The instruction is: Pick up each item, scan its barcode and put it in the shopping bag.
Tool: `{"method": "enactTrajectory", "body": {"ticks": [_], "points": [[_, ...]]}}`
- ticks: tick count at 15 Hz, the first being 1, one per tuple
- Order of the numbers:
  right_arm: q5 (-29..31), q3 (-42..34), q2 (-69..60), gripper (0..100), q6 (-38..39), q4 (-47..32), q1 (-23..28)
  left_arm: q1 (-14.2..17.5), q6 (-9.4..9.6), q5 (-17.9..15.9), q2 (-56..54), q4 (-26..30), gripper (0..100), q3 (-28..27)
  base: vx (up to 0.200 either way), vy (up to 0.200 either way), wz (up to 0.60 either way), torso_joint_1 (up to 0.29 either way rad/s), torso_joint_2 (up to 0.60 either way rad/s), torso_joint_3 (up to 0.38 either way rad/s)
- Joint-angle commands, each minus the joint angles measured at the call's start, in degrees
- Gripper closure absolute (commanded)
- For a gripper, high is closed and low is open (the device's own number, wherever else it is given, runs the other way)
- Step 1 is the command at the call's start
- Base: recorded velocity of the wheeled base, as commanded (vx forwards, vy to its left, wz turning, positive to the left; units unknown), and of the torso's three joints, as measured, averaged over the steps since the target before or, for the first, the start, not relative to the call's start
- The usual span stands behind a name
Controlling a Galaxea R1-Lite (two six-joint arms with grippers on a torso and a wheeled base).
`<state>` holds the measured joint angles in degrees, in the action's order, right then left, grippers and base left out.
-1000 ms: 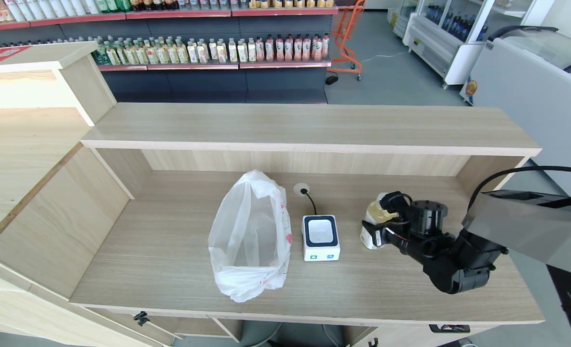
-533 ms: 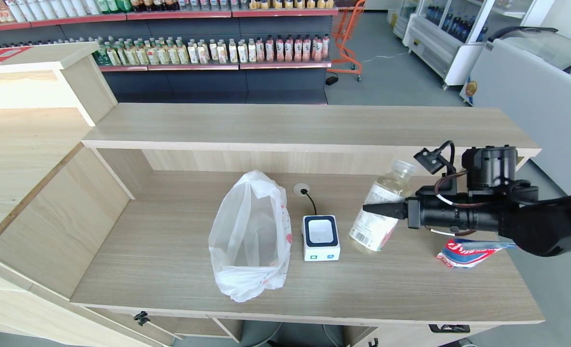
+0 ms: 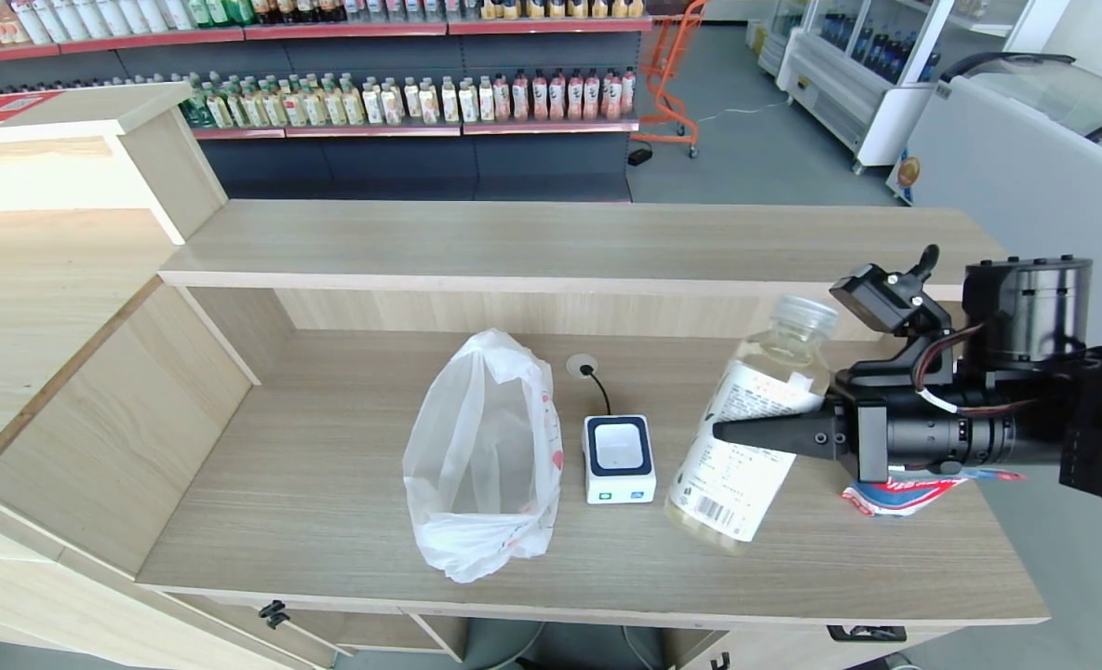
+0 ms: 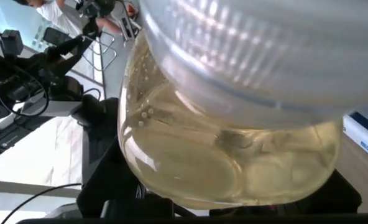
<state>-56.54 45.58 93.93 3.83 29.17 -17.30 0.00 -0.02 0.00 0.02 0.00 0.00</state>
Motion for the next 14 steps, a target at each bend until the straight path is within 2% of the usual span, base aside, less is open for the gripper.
{"method": "enactTrajectory", "body": {"ticks": [1,11,14], "points": [[-0.24,0.56,-0.5,100,0.3,0.01,-1.86,0.0,0.02,0.0,-0.02,0.0,0,0.0,0.0,0.0,0.0,0.0,0.0,0.0],[-0.15,1.18,-0.24,100,2.59,0.01,-8.72,0.0,-0.06,0.0,-0.02,0.0,0,0.0,0.0,0.0,0.0,0.0,0.0,0.0],[-0.15,1.35,-0.06,100,2.5,0.01,-8.98,0.0,-0.06,0.0,-0.02,0.0,0,0.0,0.0,0.0,0.0,0.0,0.0,0.0]]}}
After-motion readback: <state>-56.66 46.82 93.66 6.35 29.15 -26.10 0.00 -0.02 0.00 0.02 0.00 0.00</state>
